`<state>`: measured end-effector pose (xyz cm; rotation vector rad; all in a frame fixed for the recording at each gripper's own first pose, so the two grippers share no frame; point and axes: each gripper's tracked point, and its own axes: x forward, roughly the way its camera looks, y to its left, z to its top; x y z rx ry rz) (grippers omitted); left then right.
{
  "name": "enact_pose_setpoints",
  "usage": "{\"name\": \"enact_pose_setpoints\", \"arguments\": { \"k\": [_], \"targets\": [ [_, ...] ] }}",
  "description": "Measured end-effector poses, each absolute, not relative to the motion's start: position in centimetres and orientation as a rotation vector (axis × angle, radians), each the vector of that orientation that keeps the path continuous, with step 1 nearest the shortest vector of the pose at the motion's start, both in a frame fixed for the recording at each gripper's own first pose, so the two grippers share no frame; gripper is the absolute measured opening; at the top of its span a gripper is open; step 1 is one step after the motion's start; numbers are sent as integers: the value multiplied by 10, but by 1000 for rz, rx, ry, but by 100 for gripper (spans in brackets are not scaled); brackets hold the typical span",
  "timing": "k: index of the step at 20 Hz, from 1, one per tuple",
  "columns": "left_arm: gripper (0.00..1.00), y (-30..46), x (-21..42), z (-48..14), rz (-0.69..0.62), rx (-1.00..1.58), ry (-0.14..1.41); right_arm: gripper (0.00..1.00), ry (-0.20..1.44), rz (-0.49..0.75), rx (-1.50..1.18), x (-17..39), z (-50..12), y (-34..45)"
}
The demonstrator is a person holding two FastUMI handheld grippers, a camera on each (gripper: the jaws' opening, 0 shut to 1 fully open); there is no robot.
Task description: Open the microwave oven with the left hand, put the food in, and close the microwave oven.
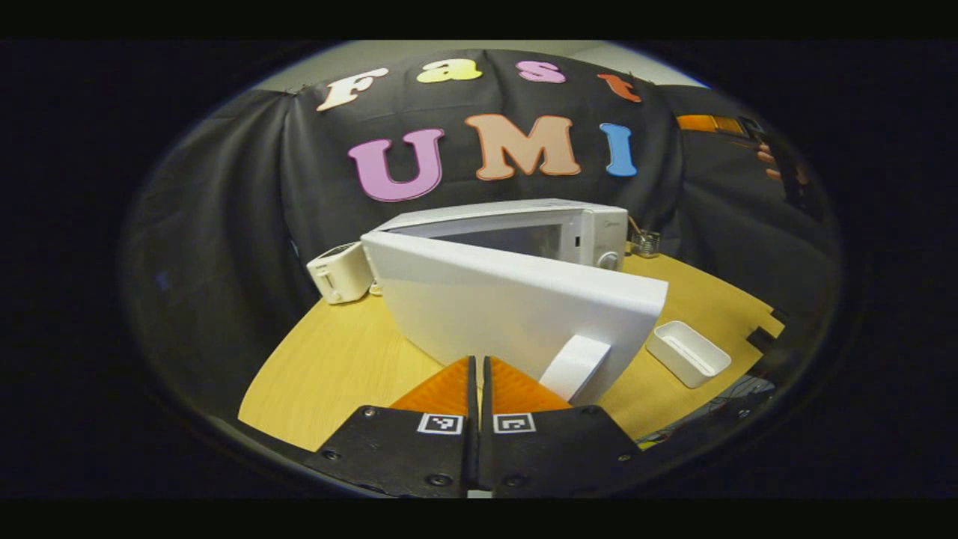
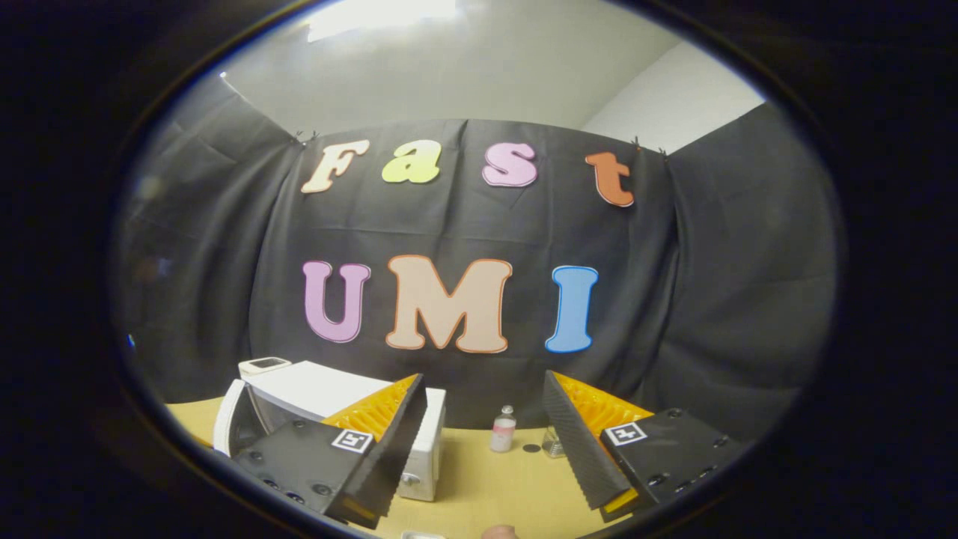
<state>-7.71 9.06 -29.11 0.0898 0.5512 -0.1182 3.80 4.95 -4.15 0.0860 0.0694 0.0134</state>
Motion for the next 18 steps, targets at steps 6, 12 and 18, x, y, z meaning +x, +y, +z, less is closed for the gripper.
{"name": "enact_pose_setpoints", "arguments": {
  "k": [6,12,18],
  "targets": [
    [1,46,-46,-293,-217,67,536,96,82,6,97,33,-45,43],
    [1,16,-14,-292,-271,73,517,87,100,-14,92,33,-48,30],
    [1,-9,18,-287,-316,85,493,87,114,-42,91,38,-51,12]
  ]
}}
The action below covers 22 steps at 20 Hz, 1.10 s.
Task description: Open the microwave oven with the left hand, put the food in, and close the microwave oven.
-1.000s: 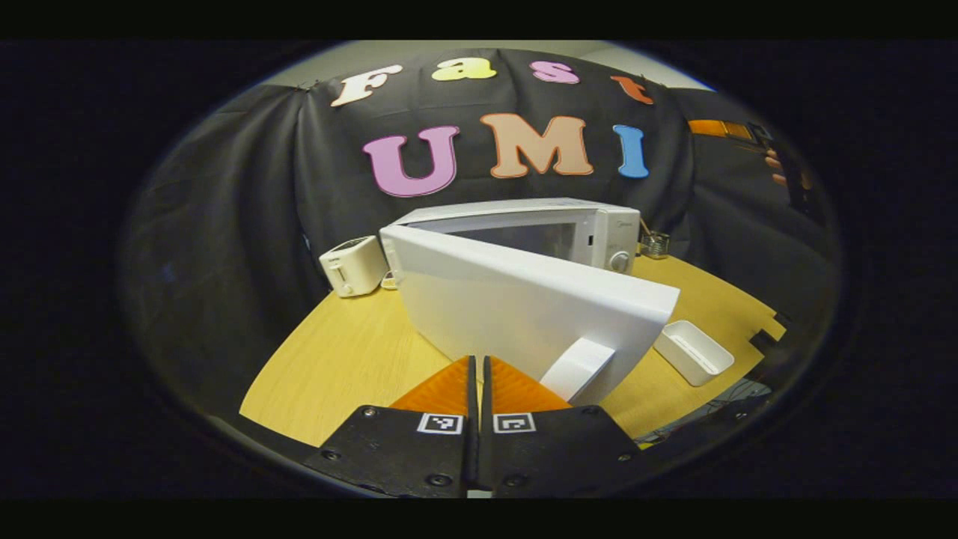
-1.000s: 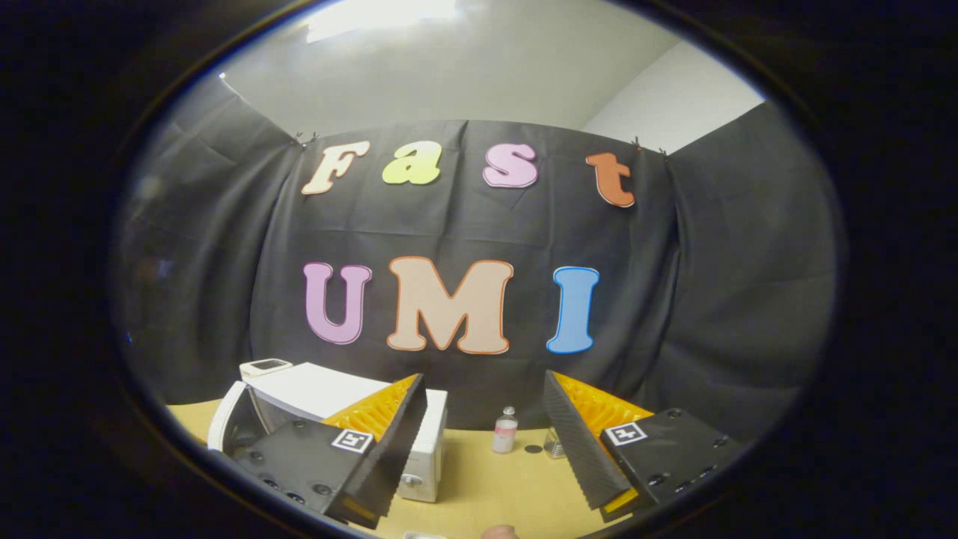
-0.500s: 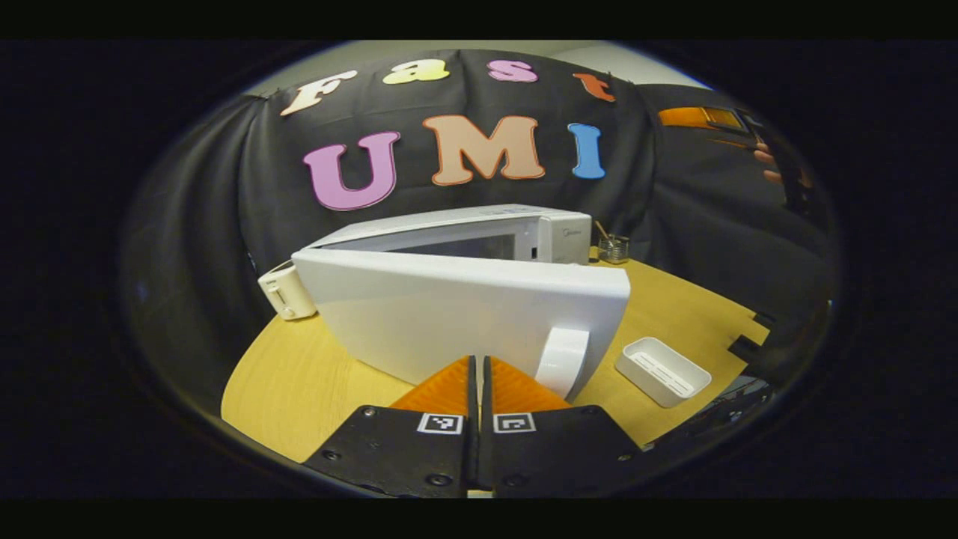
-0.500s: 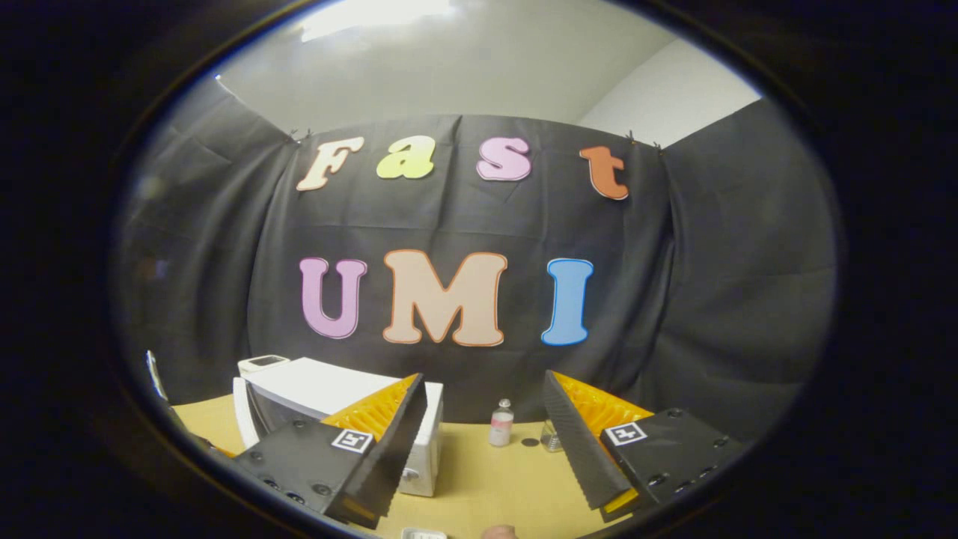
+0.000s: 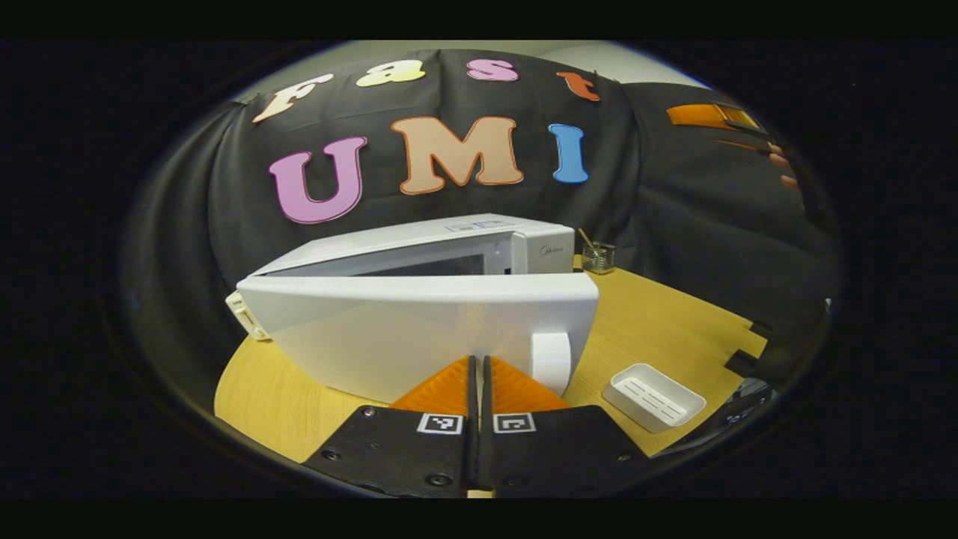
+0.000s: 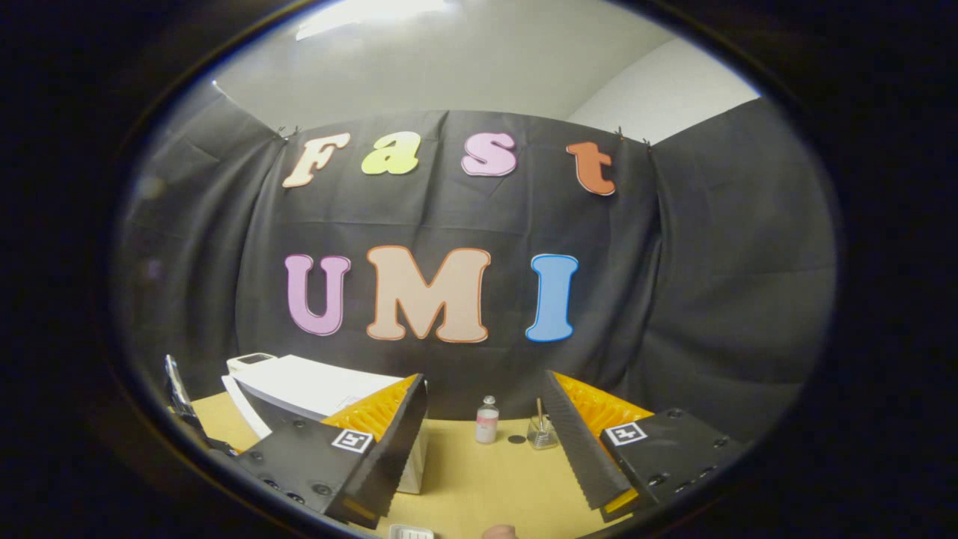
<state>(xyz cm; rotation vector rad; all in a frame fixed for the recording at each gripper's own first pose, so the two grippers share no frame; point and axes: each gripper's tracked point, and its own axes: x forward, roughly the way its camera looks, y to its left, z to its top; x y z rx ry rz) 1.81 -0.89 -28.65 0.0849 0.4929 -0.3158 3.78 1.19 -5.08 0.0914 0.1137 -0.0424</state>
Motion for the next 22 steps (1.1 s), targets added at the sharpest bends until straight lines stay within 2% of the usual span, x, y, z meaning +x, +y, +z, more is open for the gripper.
{"name": "enact_pose_setpoints", "arguments": {
  "k": [4,5,11,12,13,16,17,18,22],
  "targets": [
    [1,-24,40,-290,-351,104,490,87,123,-55,65,41,-57,6],
    [1,-27,45,-290,-356,104,488,96,122,-53,58,42,-57,5],
    [0,-40,80,-292,-361,107,482,96,136,-62,70,50,-60,-6],
    [1,-42,84,-293,-355,93,485,87,136,-64,68,52,-60,-9],
    [1,-42,88,-294,-350,83,487,96,140,-66,69,52,-61,-12],
    [1,-45,102,-295,-335,77,486,96,145,-73,83,52,-61,-20],
    [1,-47,105,-295,-333,74,485,87,143,-77,82,53,-61,-23],
    [1,-48,110,-294,-328,74,484,96,144,-78,80,52,-61,-25],
    [0,-49,121,-291,-313,69,475,96,153,-83,65,50,-65,-34]
  ]
}}
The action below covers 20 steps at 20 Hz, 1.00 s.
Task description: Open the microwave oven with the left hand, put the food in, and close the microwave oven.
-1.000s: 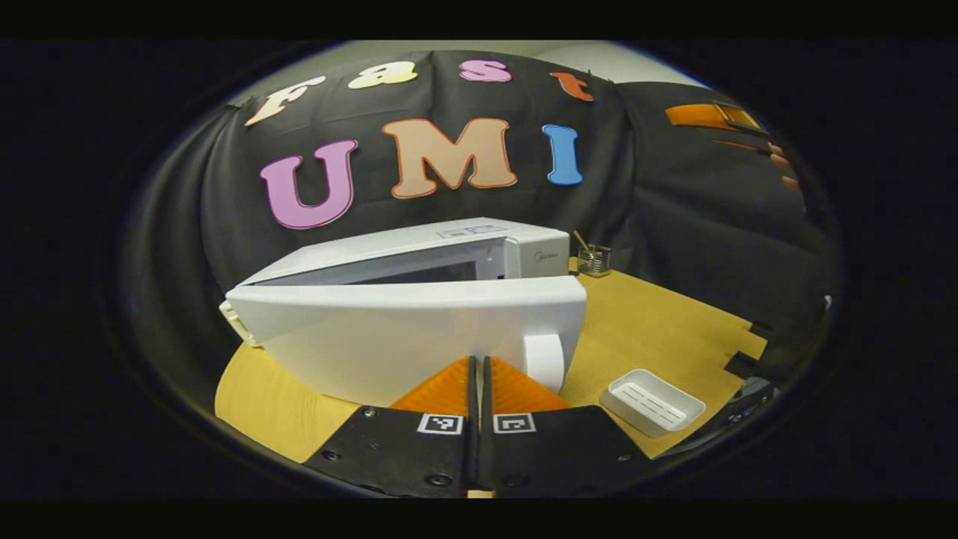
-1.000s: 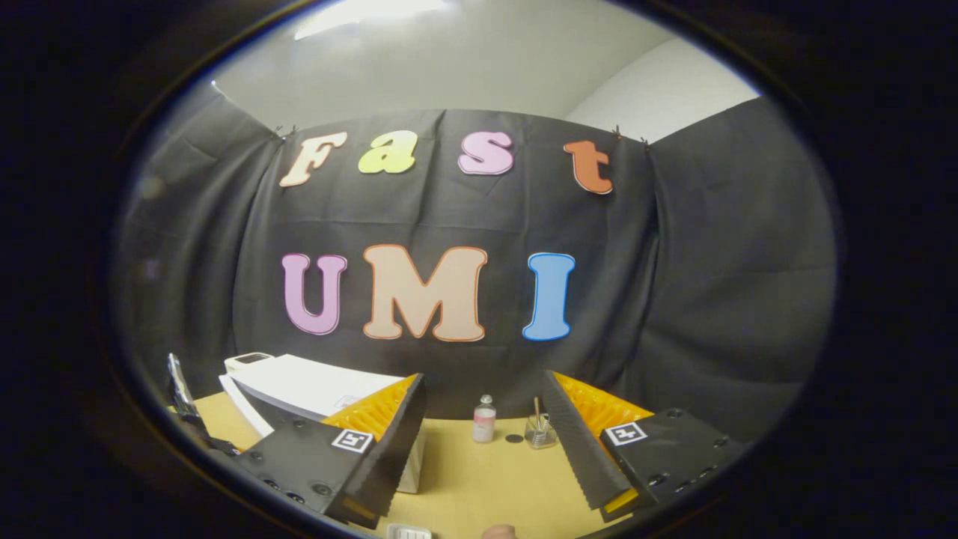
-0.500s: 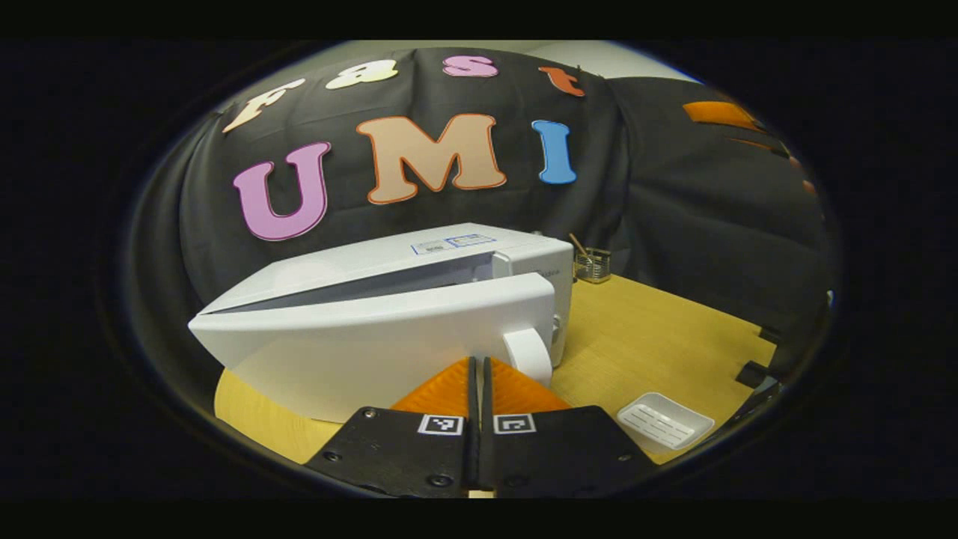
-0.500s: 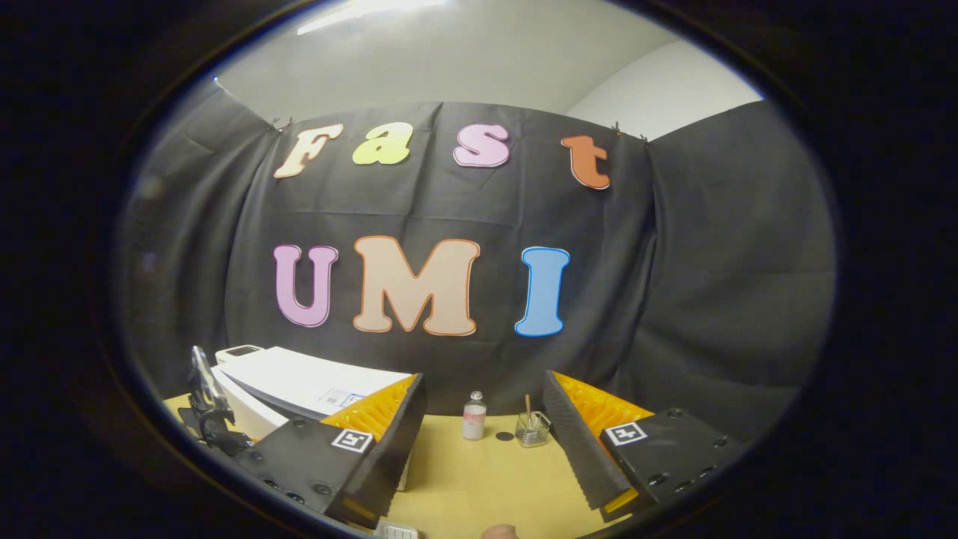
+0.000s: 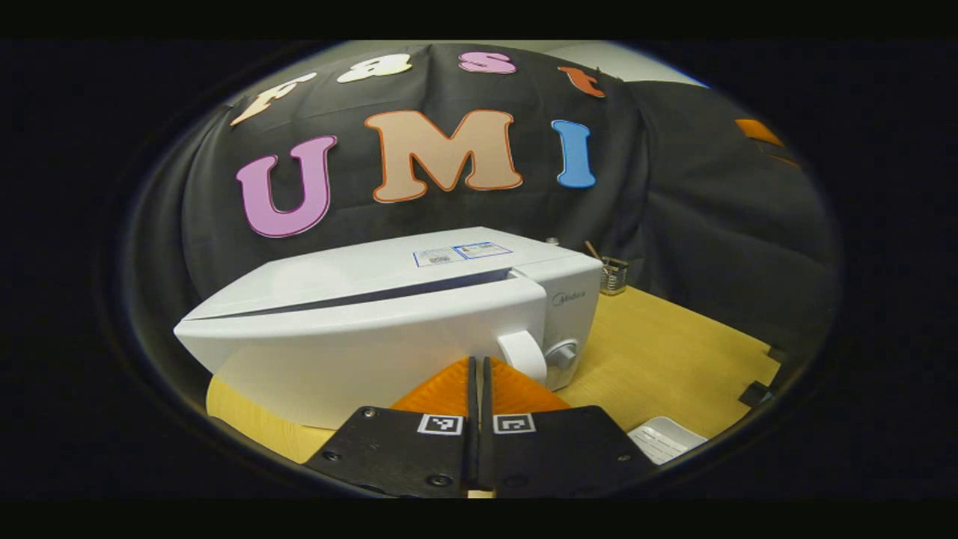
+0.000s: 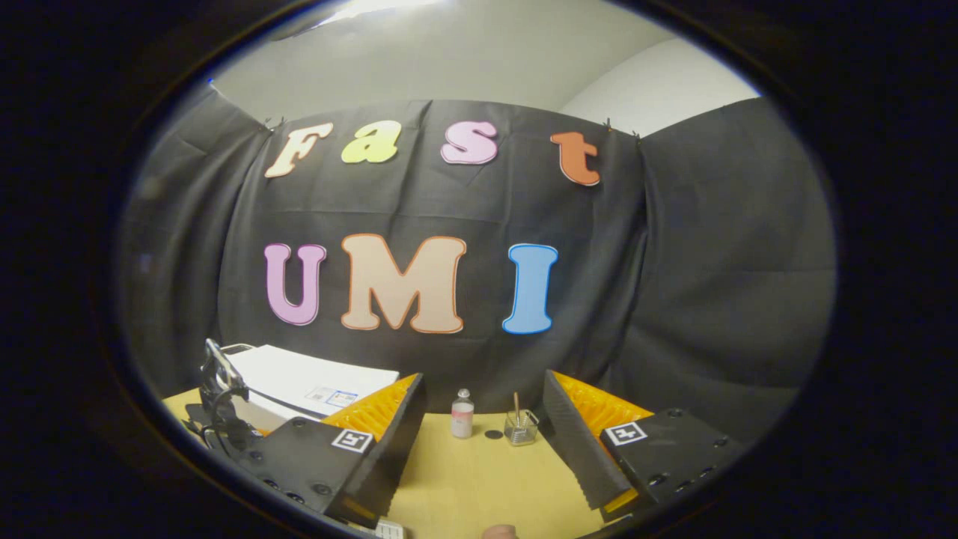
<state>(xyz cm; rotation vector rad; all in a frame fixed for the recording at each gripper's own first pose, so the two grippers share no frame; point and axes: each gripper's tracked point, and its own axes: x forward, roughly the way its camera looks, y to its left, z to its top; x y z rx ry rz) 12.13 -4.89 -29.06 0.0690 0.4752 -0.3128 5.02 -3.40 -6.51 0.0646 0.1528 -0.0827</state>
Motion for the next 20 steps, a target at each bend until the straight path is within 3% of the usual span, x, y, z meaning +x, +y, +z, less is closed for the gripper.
{"name": "enact_pose_setpoints", "arguments": {
  "k": [12,20],
  "targets": [
    [1,-46,141,-285,-239,60,432,96,172,-65,73,53,-76,-36],
    [0,-50,141,-286,-267,63,432,96,179,-69,61,51,-74,-37]
  ]
}}
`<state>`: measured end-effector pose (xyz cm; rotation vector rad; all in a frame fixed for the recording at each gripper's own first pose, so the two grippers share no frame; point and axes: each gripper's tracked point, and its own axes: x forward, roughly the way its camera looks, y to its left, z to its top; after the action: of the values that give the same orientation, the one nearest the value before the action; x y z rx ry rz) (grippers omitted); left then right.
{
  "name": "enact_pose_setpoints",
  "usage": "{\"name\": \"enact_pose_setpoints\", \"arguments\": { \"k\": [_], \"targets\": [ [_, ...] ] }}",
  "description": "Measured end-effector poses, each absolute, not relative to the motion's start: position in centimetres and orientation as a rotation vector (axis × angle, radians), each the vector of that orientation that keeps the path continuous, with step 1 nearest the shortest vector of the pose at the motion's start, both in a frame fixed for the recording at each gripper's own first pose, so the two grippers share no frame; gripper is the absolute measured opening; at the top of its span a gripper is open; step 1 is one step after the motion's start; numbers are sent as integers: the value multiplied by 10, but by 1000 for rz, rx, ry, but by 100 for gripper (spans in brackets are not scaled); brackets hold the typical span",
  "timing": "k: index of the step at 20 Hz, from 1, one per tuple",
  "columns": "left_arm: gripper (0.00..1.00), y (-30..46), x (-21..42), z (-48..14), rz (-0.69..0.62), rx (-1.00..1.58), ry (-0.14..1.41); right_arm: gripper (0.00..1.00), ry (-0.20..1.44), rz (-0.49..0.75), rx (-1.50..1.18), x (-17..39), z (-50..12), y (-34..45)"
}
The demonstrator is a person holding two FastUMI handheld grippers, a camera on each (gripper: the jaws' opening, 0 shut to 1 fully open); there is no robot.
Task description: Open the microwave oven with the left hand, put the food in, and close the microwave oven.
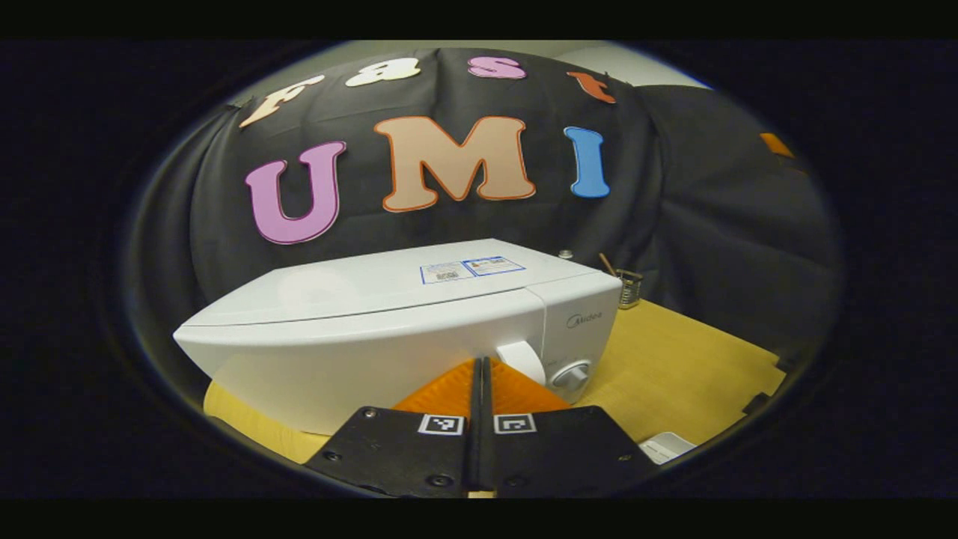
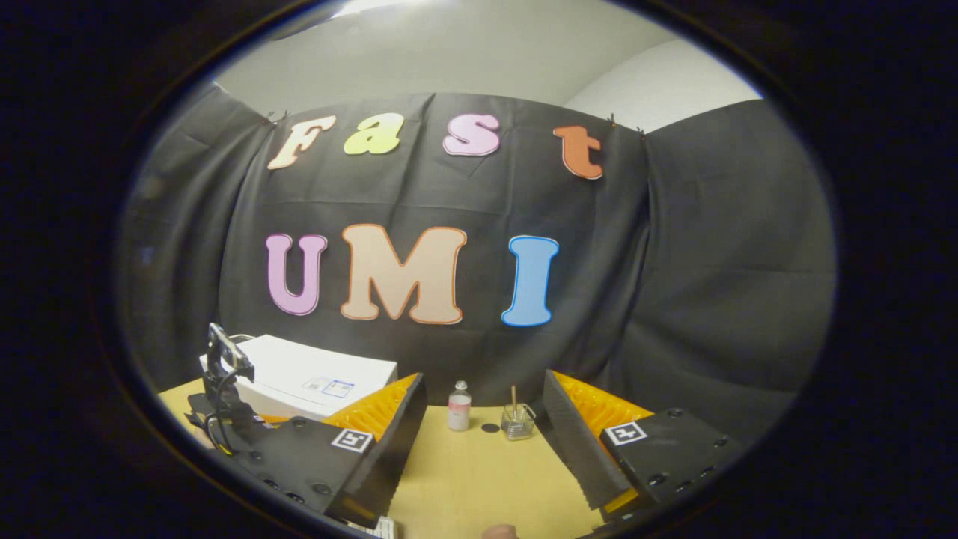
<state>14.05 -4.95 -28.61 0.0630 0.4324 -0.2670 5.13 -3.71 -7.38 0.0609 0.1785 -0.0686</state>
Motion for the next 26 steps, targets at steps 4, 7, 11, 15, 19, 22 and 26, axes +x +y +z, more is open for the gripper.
{"name": "enact_pose_setpoints", "arguments": {
  "k": [4,7,11,15,19,22,26],
  "targets": [
    [1,-51,128,-280,-265,68,447,96,186,-43,98,49,-71,-34],
    [1,-45,101,-258,-259,42,430,96,219,3,115,41,-79,-16],
    [0,-17,69,-208,-215,8,380,96,221,49,125,36,-79,3],
    [1,13,49,-143,-160,-65,281,87,207,93,142,32,-70,23],
    [0,44,38,-86,-107,-49,184,87,180,128,126,29,-58,39],
    [0,55,30,-54,-80,-73,131,87,165,144,104,28,-53,48],
    [0,71,17,-25,-34,-47,49,87,132,172,91,26,-38,62]
  ]
}}
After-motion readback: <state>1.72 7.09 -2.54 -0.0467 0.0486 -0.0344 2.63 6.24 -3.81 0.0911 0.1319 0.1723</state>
